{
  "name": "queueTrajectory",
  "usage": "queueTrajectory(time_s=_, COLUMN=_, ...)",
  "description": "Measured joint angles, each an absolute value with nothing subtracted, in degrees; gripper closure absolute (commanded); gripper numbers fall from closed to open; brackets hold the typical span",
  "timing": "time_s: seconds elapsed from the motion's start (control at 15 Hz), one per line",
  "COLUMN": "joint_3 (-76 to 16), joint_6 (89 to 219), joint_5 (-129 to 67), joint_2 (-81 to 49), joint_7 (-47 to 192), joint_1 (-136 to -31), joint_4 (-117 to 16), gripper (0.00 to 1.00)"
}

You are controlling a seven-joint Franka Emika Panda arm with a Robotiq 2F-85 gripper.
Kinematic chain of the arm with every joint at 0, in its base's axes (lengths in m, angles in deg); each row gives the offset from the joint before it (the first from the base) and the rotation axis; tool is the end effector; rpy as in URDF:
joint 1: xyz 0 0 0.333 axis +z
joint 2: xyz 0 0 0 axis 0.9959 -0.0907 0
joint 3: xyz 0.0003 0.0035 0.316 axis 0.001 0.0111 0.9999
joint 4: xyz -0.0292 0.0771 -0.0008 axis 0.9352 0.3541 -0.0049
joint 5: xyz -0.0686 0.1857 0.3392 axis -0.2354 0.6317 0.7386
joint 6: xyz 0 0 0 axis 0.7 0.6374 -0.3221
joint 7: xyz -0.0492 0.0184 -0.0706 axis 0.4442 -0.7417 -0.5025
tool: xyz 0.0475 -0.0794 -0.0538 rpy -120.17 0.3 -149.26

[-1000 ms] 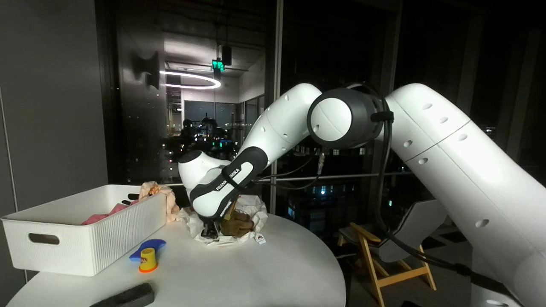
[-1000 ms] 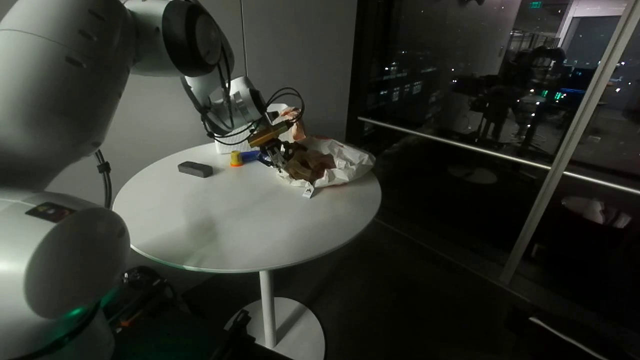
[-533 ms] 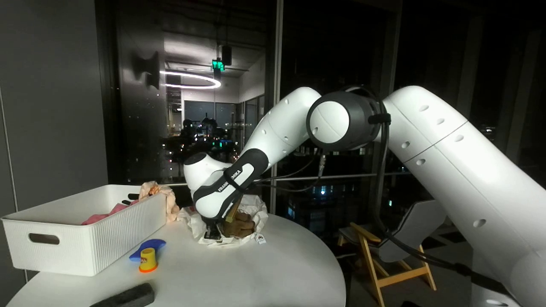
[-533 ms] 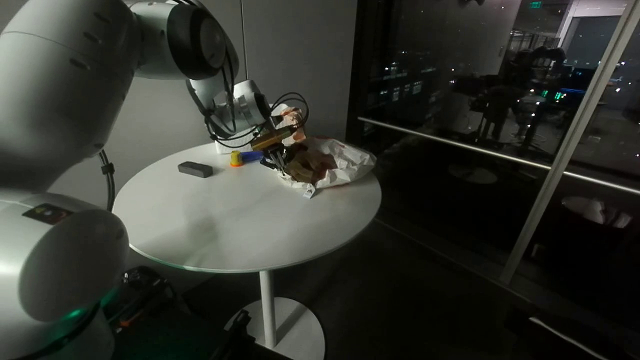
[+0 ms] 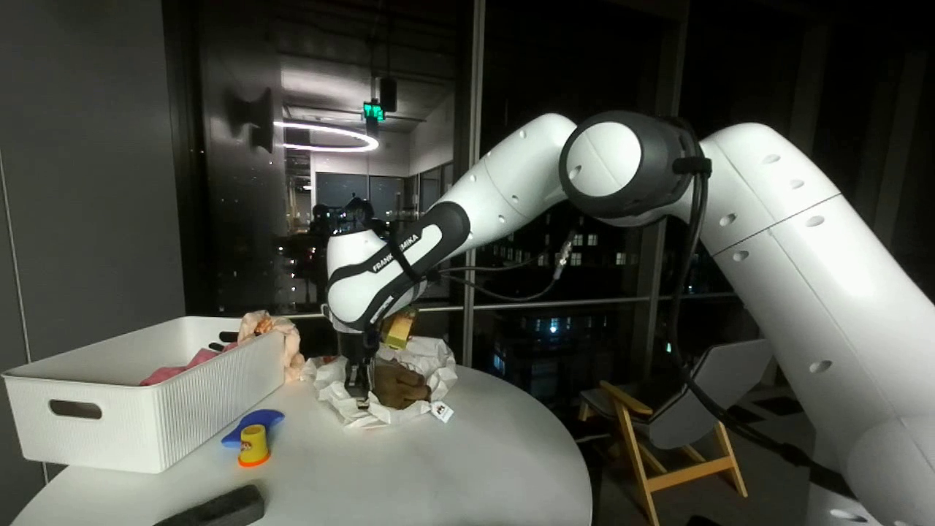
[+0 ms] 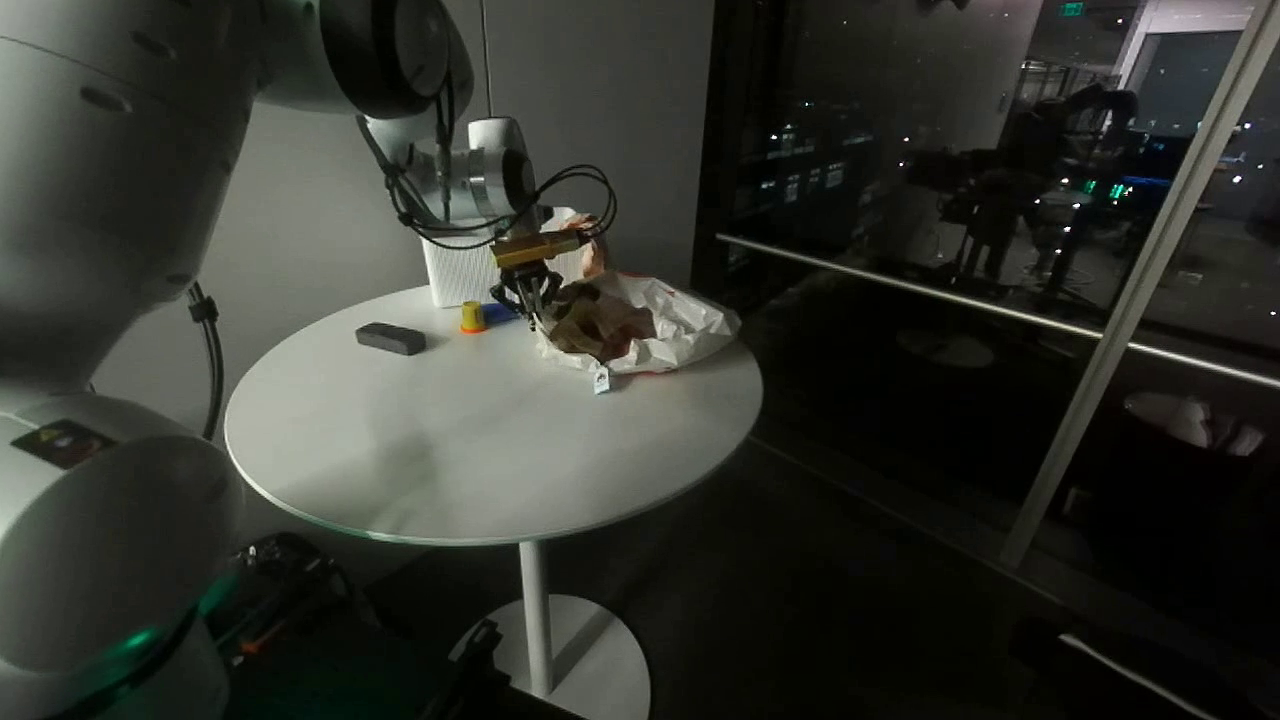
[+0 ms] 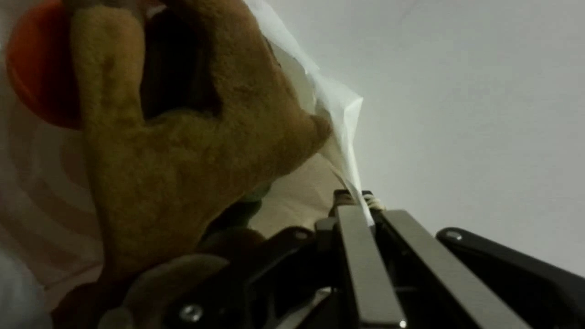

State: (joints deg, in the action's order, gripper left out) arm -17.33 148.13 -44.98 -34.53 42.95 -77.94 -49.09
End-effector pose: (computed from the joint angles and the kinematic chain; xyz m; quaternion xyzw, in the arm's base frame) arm 0.6829 0.1651 0.2861 0.9076 0.4120 0.0239 0.0763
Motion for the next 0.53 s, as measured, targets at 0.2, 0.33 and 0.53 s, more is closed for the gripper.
queueTrajectory(time_s=0.2, joint_3=-13.47, joint_6=142.21, joint_5=-38.23, joint_2=-32.08, joint_7=34.12, joint_1=-80.32, joint_4=-50.15, gripper=0.92)
queueTrajectory(time_s=0.33, joint_3=-11.85, joint_6=137.03, joint_5=-34.16, joint_2=-31.23, joint_7=28.87, joint_1=-81.48, joint_4=-50.19, gripper=0.92)
queueTrajectory(time_s=0.53, joint_3=-11.27, joint_6=129.11, joint_5=-30.53, joint_2=-30.09, joint_7=23.98, joint_1=-82.05, joint_4=-50.14, gripper=0.91)
